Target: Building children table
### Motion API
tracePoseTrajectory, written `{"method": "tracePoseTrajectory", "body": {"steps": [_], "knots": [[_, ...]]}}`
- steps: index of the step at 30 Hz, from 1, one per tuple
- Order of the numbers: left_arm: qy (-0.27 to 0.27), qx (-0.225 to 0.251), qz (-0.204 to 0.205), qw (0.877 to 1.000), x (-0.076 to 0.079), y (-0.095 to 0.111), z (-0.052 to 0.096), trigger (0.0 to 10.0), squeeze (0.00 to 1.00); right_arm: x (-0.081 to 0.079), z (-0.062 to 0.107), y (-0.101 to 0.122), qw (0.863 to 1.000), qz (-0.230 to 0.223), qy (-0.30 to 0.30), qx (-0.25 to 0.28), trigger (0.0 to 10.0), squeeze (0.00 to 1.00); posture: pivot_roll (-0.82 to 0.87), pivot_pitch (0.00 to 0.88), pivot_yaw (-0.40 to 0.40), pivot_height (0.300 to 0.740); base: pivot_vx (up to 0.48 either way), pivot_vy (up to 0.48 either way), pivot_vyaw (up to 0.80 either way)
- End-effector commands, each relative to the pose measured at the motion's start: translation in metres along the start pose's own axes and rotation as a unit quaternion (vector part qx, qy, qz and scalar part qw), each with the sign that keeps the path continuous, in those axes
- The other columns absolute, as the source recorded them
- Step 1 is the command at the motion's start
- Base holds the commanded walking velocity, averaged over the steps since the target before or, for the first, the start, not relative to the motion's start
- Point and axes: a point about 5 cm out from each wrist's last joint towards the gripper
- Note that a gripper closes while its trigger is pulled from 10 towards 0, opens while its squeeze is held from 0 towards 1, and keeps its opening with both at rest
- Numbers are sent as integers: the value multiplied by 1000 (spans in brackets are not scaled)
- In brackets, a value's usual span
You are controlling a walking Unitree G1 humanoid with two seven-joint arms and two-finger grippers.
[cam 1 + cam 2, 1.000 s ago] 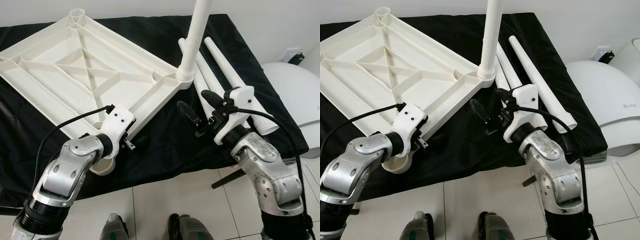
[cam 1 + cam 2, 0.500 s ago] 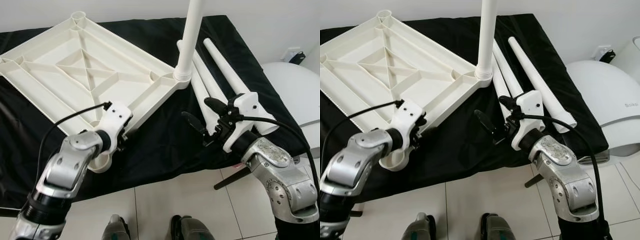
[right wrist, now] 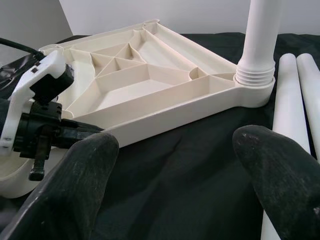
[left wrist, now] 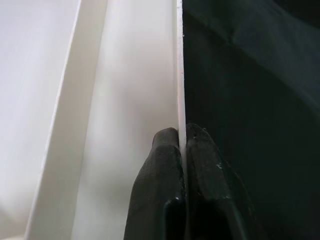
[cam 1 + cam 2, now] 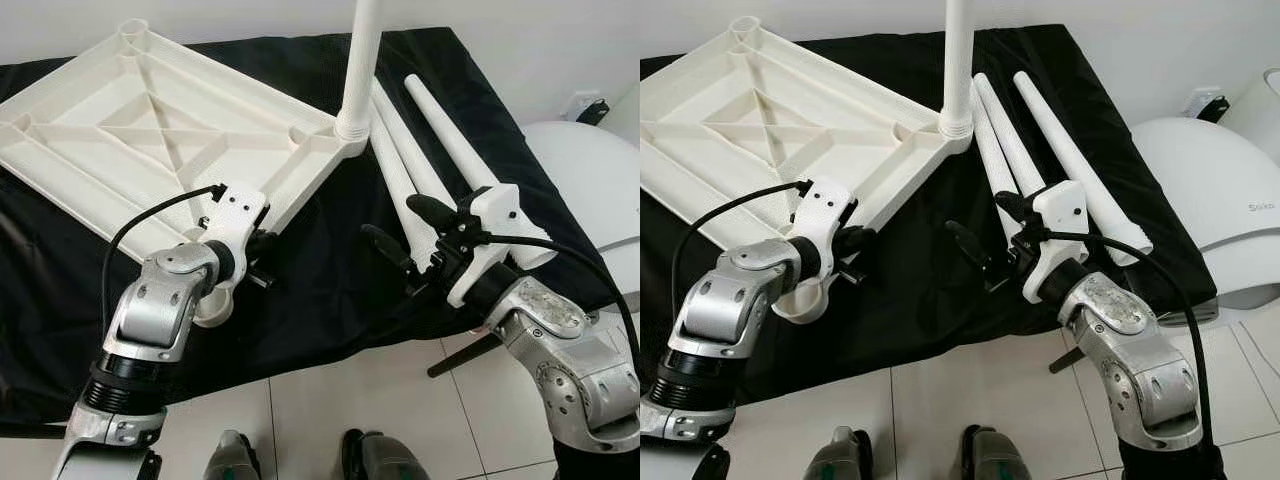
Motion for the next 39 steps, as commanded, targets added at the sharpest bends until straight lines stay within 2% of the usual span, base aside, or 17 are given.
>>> {"method": "tracePoseTrajectory", "body": {"steps": [1,7,12,18,19,20,29,30,31,32,33,36,38,39], "knots": [[176,-53,20,983,-20,-11,0,0,0,-3,3,1,1000,-3,5,-2,10000,0,-18,240,19,740,0,0,0],[194,-53,36,979,-21,-5,-10,0,0,-4,3,0,1000,-5,6,-2,10000,0,-15,241,16,740,0,0,0],[205,-40,49,977,-21,12,-29,0,0,-7,1,1,1000,-11,10,1,10000,0,-13,248,14,740,0,0,0],[225,-27,59,972,-24,26,-41,0,0,-9,0,1,1000,-14,13,3,10000,0,-14,247,13,740,0,0,0],[226,-26,61,972,-25,27,-41,3412,0,-9,-1,1,1000,-15,13,3,10000,0,-17,246,15,740,0,0,0],[224,-27,54,973,-25,29,-42,10000,0,-9,-1,1,1000,-15,12,4,10000,0,-17,246,17,740,0,0,0],[205,-17,35,978,-24,34,-40,10000,0,-9,0,1,1000,-12,10,5,10000,0,-15,240,24,740,0,0,0],[201,-4,31,979,-24,39,-39,10000,173,-9,0,1,1000,-12,10,6,10000,0,-12,238,27,740,0,0,0],[204,7,31,978,-24,43,-40,10000,263,-9,-1,1,1000,-12,10,7,10000,0,-12,238,27,740,0,0,0],[204,7,31,978,-24,43,-40,10000,263,-9,-1,1,1000,-12,10,7,10000,0,-12,238,27,740,0,0,0],[201,17,33,979,-23,46,-40,10000,1000,-9,-1,1,1000,-11,8,9,10000,0,-11,236,29,740,0,0,0],[197,41,41,979,-22,53,-38,10000,1000,-9,-2,1,1000,-12,8,12,10000,0,-9,232,31,740,0,0,0],[185,75,19,980,-21,61,-32,10000,1000,-10,-3,1,1000,-12,8,15,10000,0,-7,227,33,740,0,0,0],[185,75,19,980,-21,61,-32,10000,1000,-10,-3,1,1000,-12,8,15,10000,0,-7,227,33,740,0,0,0]]}}
Point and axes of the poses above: a point about 5 cm out from each wrist's last joint towards the gripper, its own z axis pointing back from the gripper into the wrist, its own y axis along the axis of the wrist's last joint, x = y × z, and after that the axes turned 12 degrees about -z, right-handed
